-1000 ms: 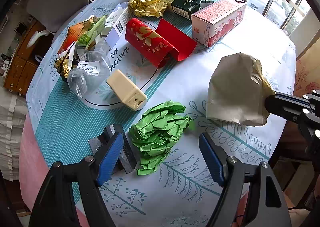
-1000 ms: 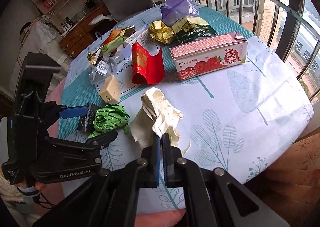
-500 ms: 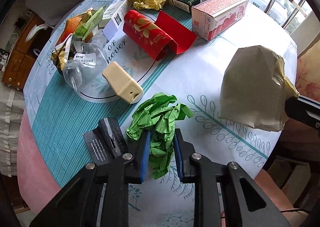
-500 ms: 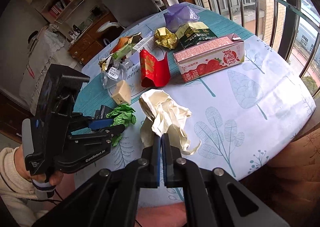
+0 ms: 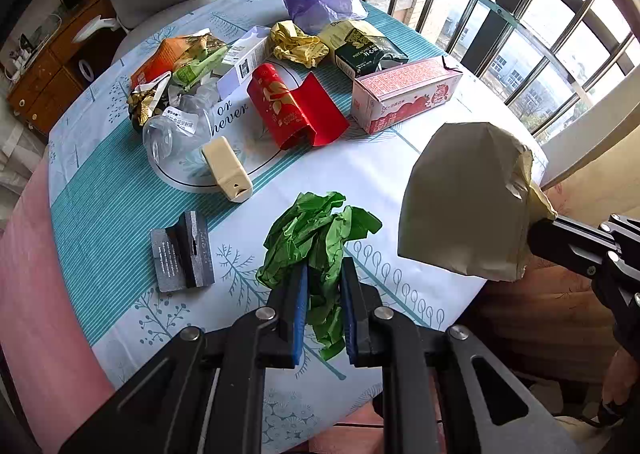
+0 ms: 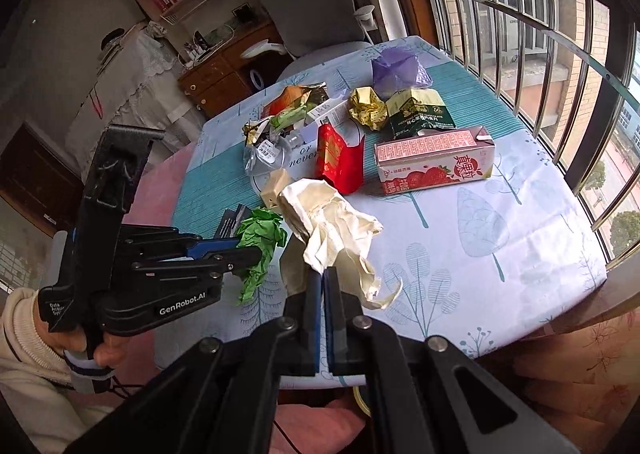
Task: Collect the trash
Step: 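Carry both papers over the blue trash bin with both tools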
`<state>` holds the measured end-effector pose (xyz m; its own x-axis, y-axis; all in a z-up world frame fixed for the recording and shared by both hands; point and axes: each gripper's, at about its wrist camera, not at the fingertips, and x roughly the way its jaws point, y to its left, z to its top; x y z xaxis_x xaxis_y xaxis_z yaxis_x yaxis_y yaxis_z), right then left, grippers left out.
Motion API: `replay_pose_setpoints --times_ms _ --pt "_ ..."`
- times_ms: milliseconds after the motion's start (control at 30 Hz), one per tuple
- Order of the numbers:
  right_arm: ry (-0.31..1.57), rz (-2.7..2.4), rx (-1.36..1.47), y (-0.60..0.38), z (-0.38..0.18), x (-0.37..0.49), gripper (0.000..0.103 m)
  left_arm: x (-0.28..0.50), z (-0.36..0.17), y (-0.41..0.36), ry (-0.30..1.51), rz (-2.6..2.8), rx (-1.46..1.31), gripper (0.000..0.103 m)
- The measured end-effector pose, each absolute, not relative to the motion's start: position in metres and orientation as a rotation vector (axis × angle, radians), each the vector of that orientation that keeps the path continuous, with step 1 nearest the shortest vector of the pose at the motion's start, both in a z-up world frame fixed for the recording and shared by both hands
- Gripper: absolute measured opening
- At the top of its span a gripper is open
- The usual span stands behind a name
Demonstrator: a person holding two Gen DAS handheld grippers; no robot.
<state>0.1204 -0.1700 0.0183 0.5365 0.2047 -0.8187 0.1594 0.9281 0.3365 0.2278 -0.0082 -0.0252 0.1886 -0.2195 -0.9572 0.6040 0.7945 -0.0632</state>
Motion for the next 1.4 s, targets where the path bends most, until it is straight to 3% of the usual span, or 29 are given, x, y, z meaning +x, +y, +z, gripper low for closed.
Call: replay_pose_setpoints --times_ms 367,667,1067,1400 --pt "1.051 0.220 0.243 -0.193 0.036 0.082 0.001 0.152 -0.002 -0.019 1.234 -0.481 0.165 0.013" --pt "1.156 0.350 0.146 -0.208 0.006 0.026 0.001 0.064 -0.035 -0.037 1.288 -0.397 0.014 0.013" --pt "1.360 0.356 0.140 -0.196 -0.100 -0.017 0.001 0.012 -0.129 -0.045 1.450 -0.305 0.007 0.013" --pt "1.449 0.262 0.202 -0.189 -0.242 -0.017 0.001 0.007 -0.241 -0.048 1.473 -0.262 0.030 0.014"
